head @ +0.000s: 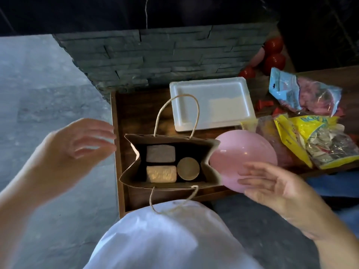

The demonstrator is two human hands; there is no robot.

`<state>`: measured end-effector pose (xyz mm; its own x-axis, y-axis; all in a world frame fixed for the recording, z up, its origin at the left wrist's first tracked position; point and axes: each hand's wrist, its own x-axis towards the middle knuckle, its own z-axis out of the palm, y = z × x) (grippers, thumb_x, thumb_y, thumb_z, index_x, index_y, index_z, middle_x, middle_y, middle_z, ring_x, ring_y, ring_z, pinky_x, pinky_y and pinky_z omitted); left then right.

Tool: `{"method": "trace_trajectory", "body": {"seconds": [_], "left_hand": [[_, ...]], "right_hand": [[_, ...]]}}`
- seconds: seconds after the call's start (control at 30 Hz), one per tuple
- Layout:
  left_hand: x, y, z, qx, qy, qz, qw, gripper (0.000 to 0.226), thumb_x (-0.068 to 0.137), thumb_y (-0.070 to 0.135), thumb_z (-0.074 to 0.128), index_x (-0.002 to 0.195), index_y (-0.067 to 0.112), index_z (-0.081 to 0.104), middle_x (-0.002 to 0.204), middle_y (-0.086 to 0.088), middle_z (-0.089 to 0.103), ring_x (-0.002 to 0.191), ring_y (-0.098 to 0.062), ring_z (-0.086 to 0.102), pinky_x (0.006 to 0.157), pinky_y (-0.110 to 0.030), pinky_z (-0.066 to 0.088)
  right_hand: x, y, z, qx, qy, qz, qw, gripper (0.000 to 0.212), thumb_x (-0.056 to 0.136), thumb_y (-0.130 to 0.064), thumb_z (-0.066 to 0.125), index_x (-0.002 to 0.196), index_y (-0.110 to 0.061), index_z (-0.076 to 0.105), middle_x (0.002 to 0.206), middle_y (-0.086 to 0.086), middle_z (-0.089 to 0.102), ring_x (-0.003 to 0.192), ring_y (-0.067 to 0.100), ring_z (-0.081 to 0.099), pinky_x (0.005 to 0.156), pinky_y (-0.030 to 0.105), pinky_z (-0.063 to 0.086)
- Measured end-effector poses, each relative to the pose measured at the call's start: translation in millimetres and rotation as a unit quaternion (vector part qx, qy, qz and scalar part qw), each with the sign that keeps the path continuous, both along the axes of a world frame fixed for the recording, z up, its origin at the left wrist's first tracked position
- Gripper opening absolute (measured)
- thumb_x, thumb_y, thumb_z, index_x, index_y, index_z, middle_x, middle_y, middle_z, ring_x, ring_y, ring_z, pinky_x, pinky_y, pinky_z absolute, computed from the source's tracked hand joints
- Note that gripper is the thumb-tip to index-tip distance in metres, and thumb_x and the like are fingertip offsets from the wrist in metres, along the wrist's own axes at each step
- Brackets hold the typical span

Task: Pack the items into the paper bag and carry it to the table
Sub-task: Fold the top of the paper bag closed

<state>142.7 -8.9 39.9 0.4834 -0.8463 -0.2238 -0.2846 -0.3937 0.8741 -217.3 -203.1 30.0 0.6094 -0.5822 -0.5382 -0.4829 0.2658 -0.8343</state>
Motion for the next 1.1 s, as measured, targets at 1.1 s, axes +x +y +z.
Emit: {"method": "trace_trajectory", "body": {"seconds": [1.1], "left_hand": [[-34.1, -36.3, -128.3, 0.228, 0.093, 0.154, 0.957, 0.041, 0.089, 0.056, 0.055, 0.075, 0.022, 0.072, 0.079, 0.000, 0.072, 0.074, -0.019, 0.069, 0.051, -0.027, 0.050]], "right_hand": [[108.8, 11.9, -111.8, -0.223, 0.098, -0.143, 0.959, 0.030, 0.077, -0.041, 0.076, 0.097, -0.026, 0.059, 0.064, -0.005, 0.065, 0.059, 0.006, 0.061, 0.055, 0.008, 0.047]]}}
